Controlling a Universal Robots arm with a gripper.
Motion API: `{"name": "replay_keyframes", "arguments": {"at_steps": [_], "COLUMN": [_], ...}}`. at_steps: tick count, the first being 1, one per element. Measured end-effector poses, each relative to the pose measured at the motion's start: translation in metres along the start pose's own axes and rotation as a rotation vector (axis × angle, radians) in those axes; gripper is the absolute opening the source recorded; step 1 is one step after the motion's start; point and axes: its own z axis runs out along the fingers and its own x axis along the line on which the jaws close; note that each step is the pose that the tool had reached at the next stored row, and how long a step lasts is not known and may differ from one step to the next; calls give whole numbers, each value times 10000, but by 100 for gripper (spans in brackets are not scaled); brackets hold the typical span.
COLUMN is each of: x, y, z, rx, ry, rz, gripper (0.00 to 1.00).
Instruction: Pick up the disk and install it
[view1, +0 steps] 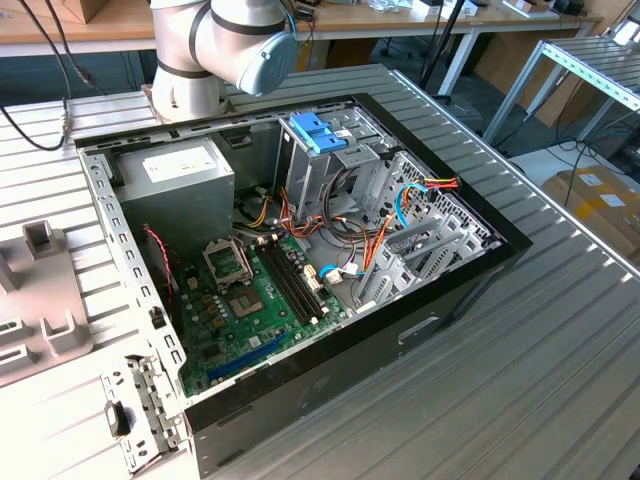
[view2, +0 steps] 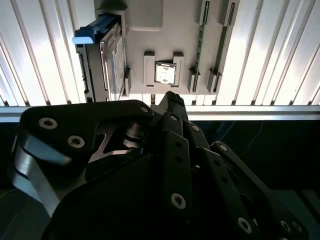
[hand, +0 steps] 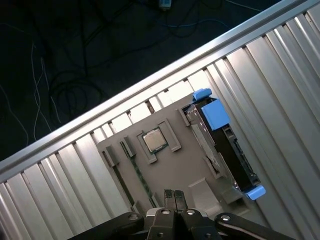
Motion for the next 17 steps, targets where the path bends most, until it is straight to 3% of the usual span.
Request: {"name": "replay_keyframes", "arguments": {"at_steps": [17], "x": [0], "y": [0], "z": [0], "rx": [57], "ry": [15], "rz": [-575], "gripper": [11]}}
